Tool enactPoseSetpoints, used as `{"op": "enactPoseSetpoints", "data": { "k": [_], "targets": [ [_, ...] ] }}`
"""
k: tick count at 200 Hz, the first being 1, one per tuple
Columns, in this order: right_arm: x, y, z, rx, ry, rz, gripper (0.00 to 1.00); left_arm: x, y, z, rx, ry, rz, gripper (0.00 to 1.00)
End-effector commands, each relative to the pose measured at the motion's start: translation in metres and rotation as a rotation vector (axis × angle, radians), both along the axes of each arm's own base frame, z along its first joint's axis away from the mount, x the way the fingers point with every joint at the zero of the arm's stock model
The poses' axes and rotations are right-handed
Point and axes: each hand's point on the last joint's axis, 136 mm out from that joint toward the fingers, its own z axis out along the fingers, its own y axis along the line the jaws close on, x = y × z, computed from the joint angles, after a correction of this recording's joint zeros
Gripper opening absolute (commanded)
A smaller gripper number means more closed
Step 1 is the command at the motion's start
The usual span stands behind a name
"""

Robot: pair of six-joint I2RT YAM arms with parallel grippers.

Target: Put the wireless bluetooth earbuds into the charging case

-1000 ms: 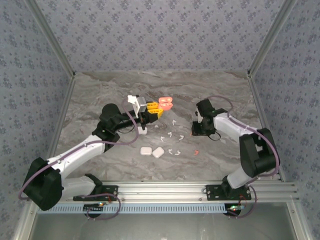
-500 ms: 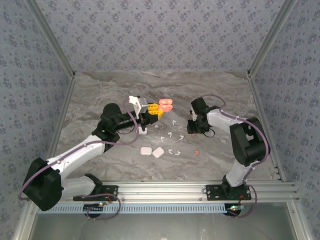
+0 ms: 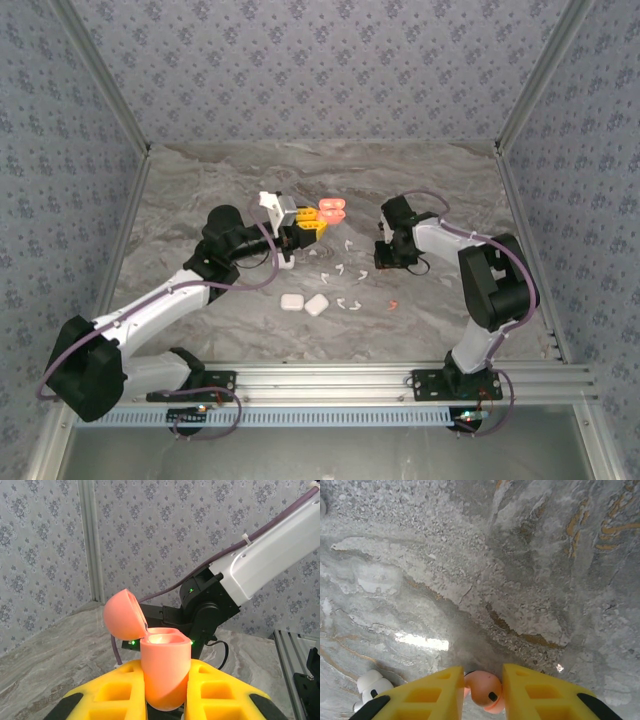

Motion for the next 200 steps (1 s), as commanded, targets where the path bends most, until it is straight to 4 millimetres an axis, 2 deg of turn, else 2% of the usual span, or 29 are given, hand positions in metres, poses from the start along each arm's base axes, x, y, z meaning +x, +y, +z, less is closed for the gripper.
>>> {"op": "enactPoseSetpoints", "data": {
  "k": [1,59,78,108,136,156,173,200],
  "targets": [
    [-0.013,0.002,-0.004,0.001,0.053,0.019,0.30,-0.006,0.001,0.024,-0.029,-0.063,-0.010,0.00],
    [-0.018,0.001,-0.006,0.008,0.060,0.013,0.28,-0.004,0.001,0.023,-0.025,-0.057,-0.001,0.00],
    [-0.016,0.000,-0.005,0.006,0.049,0.010,0.24,-0.004,0.001,0.023,-0.024,-0.057,-0.001,0.00],
    [-0.008,-0.001,0.011,0.008,-0.021,0.010,0.20,-0.004,0.000,0.024,-0.025,-0.056,-0.006,0.00],
    [0.003,-0.001,0.051,0.037,-0.165,0.024,0.20,-0.003,-0.002,0.021,-0.022,-0.041,-0.009,0.00],
    [0.007,0.003,0.092,0.083,-0.301,0.051,0.19,0.001,-0.005,0.013,-0.022,-0.006,-0.012,0.00],
    [0.007,0.008,0.134,0.138,-0.439,0.089,0.19,0.006,-0.010,0.005,-0.030,0.032,-0.017,0.00],
    [-0.002,0.018,0.202,0.212,-0.670,0.172,0.19,0.010,-0.021,-0.006,-0.028,0.069,-0.035,0.00]
  ]
}}
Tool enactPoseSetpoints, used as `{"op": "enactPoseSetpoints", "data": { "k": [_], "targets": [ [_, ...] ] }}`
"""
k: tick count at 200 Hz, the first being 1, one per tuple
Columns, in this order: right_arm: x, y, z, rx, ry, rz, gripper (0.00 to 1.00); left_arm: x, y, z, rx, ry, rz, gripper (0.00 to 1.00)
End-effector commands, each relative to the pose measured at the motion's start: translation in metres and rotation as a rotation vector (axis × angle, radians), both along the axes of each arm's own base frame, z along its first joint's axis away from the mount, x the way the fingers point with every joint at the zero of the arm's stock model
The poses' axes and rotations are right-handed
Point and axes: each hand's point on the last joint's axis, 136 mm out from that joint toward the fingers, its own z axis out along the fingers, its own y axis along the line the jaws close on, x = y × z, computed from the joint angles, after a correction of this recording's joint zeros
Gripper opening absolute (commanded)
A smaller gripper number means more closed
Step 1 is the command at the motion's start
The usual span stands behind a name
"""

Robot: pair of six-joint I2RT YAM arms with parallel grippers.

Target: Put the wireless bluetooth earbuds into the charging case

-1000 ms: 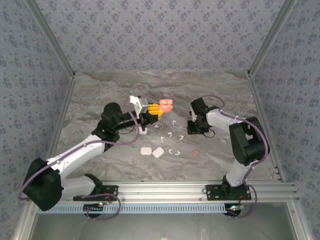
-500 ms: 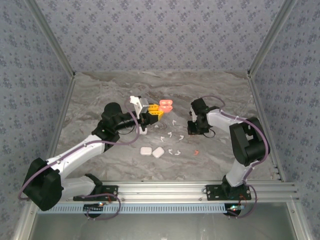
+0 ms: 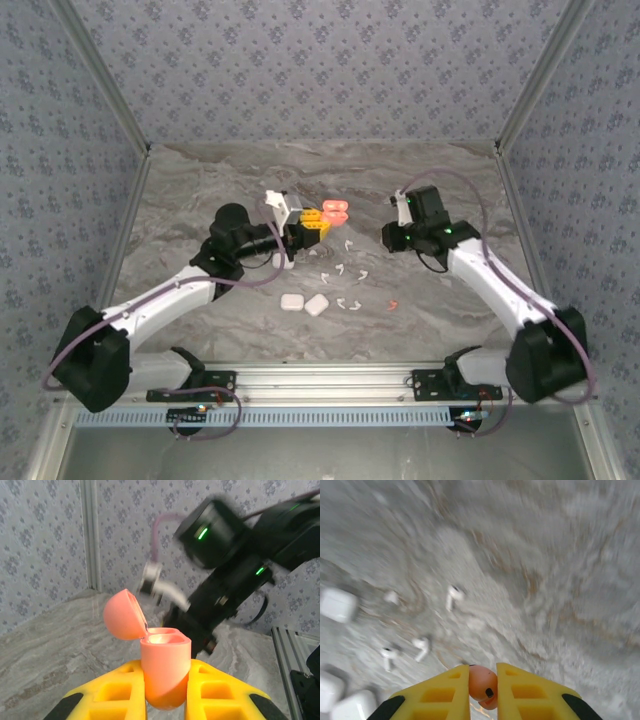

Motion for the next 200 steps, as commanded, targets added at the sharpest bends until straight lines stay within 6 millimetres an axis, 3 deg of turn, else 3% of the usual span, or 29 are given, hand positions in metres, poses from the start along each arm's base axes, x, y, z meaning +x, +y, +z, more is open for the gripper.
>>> {"op": "enactPoseSetpoints", "data": {
  "k": [1,32,59,105,200],
  "targets": [
    [-0.009,0.011,0.048,0.031,-0.187,0.096,0.19,0.000,-0.012,0.016,-0.051,-0.014,-0.029,0.00],
    [-0.030,0.021,0.115,0.052,-0.431,0.183,0.18,0.004,-0.025,0.008,-0.046,0.006,-0.056,0.00],
    [-0.047,0.037,0.147,0.047,-0.538,0.269,0.18,0.007,-0.035,0.006,-0.048,0.024,-0.085,0.00],
    [-0.047,0.059,0.156,-0.003,-0.591,0.329,0.18,0.008,-0.045,0.005,-0.045,0.028,-0.112,0.00],
    [-0.031,0.076,0.155,0.004,-0.586,0.354,0.17,0.005,-0.044,0.005,-0.036,0.019,-0.124,0.00]
  ]
}}
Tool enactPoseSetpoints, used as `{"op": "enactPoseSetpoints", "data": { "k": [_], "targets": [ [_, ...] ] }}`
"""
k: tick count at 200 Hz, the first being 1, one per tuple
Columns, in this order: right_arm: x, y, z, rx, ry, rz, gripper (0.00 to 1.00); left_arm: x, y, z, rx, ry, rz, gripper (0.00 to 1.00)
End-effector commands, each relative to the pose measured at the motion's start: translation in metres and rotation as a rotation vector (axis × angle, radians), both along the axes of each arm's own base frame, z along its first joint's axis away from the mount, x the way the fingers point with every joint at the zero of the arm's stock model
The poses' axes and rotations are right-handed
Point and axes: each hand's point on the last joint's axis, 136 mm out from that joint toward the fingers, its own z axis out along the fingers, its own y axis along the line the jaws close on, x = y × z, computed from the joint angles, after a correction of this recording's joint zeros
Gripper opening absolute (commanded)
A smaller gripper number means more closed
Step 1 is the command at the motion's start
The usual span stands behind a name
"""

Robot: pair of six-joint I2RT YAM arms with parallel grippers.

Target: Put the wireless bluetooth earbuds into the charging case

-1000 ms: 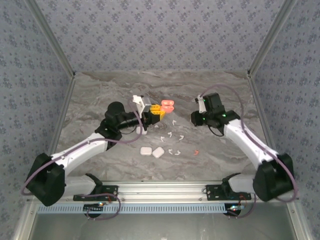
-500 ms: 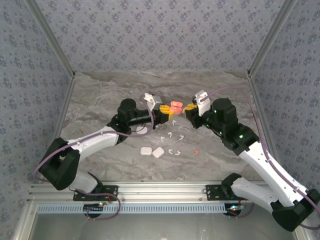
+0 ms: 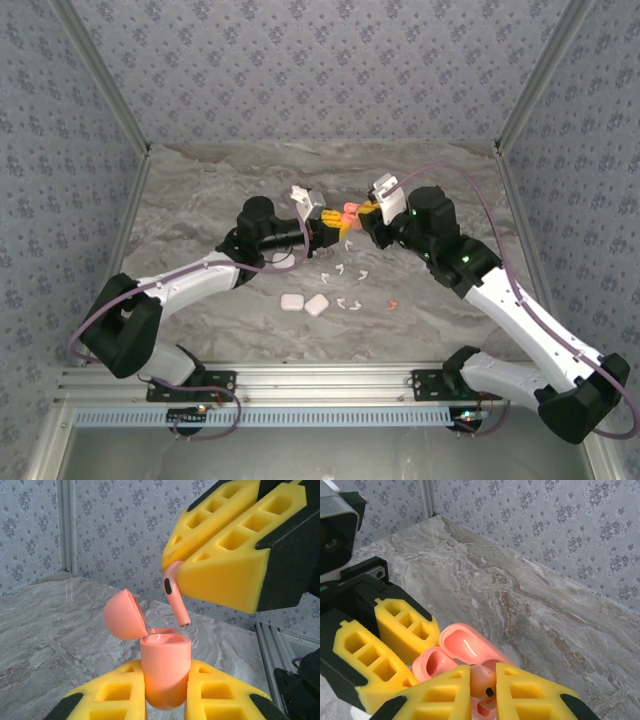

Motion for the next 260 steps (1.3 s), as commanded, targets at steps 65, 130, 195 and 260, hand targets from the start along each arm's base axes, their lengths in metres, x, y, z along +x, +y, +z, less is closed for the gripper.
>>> {"op": "enactPoseSetpoints", "data": {
  "k": [65,130,195,260],
  "targets": [
    [0.005,0.015,0.013,0.035,-0.014,0.040,0.18,-0.008,-0.005,0.028,-0.051,-0.073,-0.047,0.00],
    [-0.003,0.025,0.005,0.062,0.049,0.111,0.17,-0.007,-0.004,0.030,-0.061,-0.080,-0.040,0.00],
    [-0.006,0.023,0.000,0.131,0.130,0.146,0.17,-0.009,-0.002,0.034,-0.075,-0.089,-0.038,0.00],
    [-0.008,0.024,-0.010,0.132,0.166,0.155,0.17,-0.010,0.000,0.037,-0.081,-0.095,-0.036,0.00]
  ]
}}
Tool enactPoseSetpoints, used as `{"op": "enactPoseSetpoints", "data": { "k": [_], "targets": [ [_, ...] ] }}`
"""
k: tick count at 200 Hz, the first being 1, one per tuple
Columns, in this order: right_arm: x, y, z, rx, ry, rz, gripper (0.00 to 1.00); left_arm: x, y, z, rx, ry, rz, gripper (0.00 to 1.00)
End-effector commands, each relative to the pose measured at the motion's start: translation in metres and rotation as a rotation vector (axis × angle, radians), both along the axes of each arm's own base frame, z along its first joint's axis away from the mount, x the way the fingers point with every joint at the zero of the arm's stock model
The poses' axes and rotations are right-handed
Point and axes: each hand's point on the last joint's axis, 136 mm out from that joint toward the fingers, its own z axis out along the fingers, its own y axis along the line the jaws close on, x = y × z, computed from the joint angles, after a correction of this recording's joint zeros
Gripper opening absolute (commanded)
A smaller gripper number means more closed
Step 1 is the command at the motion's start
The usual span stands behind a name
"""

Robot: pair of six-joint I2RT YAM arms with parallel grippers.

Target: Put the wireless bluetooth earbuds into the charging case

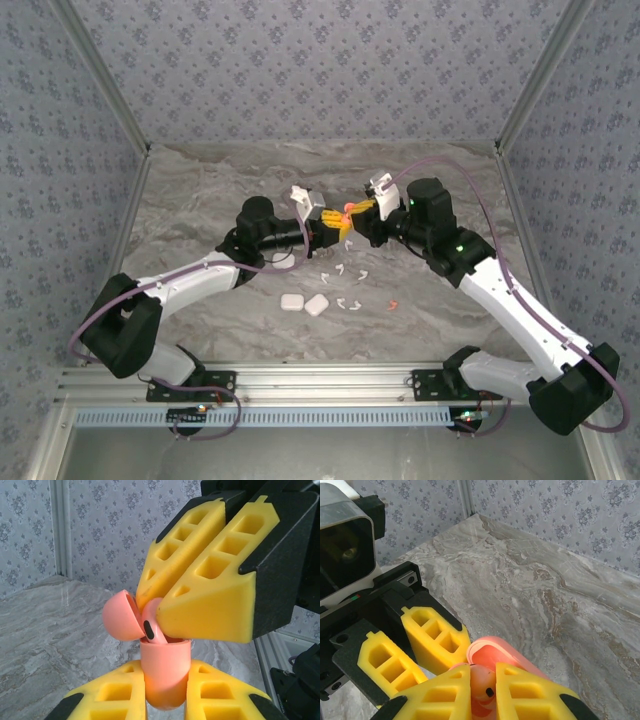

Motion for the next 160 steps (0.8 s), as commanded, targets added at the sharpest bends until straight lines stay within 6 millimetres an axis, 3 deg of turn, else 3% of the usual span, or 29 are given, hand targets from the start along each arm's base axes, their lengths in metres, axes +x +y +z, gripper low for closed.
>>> {"op": "enactPoseSetpoints", "data": {
  "k": [1,38,89,115,136,160],
  "targets": [
    [-0.004,0.004,-0.002,0.016,0.036,0.026,0.17,-0.007,0.000,0.034,-0.069,-0.082,-0.018,0.00],
    [-0.005,0.002,0.007,0.068,0.062,0.039,0.22,-0.007,0.001,0.034,-0.069,-0.085,-0.016,0.00],
    [-0.004,-0.013,0.044,0.223,0.076,0.040,0.47,-0.009,0.002,0.036,-0.074,-0.091,-0.018,0.00],
    [-0.002,-0.031,0.059,0.271,0.074,-0.014,0.56,-0.009,0.003,0.037,-0.079,-0.092,-0.010,0.00],
    [0.004,-0.052,0.053,0.253,0.105,-0.120,0.58,-0.007,0.006,0.040,-0.087,-0.100,0.016,0.00],
    [0.011,-0.088,0.018,0.153,0.226,-0.325,0.57,-0.002,0.013,0.042,-0.099,-0.114,0.076,0.00]
  ]
}}
